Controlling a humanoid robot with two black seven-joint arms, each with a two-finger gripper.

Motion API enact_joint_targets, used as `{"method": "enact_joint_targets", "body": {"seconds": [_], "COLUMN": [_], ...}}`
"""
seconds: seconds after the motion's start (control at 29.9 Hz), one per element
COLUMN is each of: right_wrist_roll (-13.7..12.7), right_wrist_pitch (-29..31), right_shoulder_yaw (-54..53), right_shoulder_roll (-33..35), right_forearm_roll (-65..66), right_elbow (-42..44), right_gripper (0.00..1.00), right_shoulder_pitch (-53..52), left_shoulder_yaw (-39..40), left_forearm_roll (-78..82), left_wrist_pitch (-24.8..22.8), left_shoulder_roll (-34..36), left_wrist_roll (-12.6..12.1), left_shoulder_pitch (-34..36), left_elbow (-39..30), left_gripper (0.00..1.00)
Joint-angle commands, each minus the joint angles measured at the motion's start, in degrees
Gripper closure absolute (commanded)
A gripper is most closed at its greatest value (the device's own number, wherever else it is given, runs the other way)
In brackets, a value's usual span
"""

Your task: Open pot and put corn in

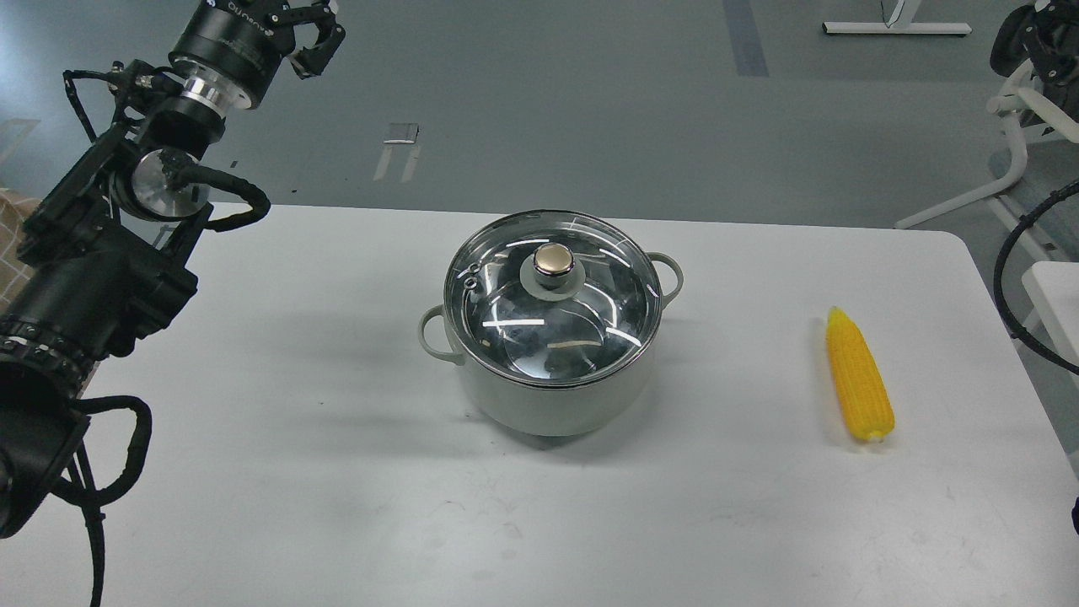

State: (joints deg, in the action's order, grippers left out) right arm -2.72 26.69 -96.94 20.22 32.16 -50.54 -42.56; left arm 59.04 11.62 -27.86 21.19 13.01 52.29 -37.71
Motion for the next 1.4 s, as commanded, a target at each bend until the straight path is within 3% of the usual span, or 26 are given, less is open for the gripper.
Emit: {"method": "enact_joint_targets", "body": {"seconds": [0.0, 0.4, 0.94, 1.2, 1.37], "right_wrist_roll": [0.00, 0.09, 0.09, 0.53, 0.79], "right_wrist_pitch": [0.12, -0.76, -0.15, 0.12, 1.31], "right_shoulder_yaw": [0.00, -0.09, -0.88, -1.14, -1.41], "right_shoulder_roll": [-0.53, -4.40, -3.87, -3.78, -3.78], "right_forearm_roll": [0.01, 0.01, 0.01, 0.01, -0.08], "right_elbow": [0.00, -0.08, -0.17, -0.44, -0.44], "right_gripper": [0.00, 0.00, 0.00, 0.00, 0.00], "right_shoulder_pitch": [0.38, 0.29, 1.52, 3.89, 5.38], "left_shoulder_yaw": [-0.24, -0.94, -3.06, -4.29, -5.60], "left_forearm_roll": [0.06, 0.24, 7.26, 25.29, 51.14], "left_wrist_pitch": [-0.14, -0.14, -0.14, 0.09, 3.08], "left_shoulder_roll": [0.17, 0.70, 1.93, 7.03, 11.85], "left_wrist_roll": [0.27, -0.44, 0.53, 0.62, 0.62], "left_shoulder_pitch": [-0.52, -0.53, -0.44, -3.78, -7.46], "left_elbow": [0.00, 1.32, -0.26, -15.99, -33.36], "left_gripper": [0.02, 0.02, 0.03, 0.03, 0.07]}}
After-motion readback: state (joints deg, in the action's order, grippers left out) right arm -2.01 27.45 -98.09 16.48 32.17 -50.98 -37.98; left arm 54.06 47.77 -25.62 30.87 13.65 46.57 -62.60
